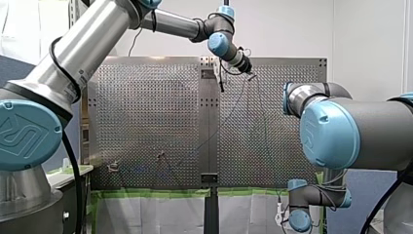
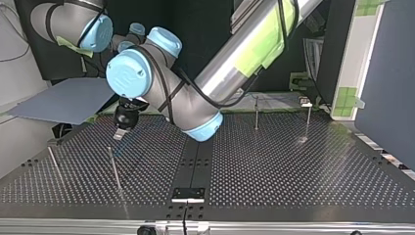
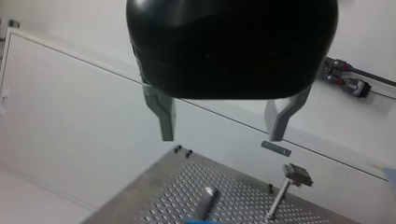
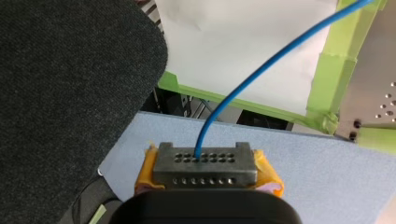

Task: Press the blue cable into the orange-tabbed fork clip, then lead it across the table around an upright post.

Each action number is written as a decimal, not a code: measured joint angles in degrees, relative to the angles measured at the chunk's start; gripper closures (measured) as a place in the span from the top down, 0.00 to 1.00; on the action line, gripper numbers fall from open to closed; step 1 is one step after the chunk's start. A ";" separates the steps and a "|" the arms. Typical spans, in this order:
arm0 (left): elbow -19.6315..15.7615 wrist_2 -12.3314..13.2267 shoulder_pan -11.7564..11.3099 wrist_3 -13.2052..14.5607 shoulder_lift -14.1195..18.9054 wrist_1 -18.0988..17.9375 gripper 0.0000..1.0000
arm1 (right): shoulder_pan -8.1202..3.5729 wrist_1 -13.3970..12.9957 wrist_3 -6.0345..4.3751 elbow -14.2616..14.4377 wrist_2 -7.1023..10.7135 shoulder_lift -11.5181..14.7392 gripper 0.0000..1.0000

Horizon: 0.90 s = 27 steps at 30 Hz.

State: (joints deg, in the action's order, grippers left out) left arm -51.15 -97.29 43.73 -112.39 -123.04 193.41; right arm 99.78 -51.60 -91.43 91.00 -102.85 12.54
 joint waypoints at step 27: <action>0.02 -2.35 -0.22 -13.26 -2.88 -7.22 0.98 | 0.03 -0.06 0.01 -0.07 0.24 0.00 0.00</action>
State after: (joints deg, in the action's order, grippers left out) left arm -51.13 -99.65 43.51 -125.65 -125.92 186.19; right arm 99.80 -51.66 -91.42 90.93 -102.61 12.54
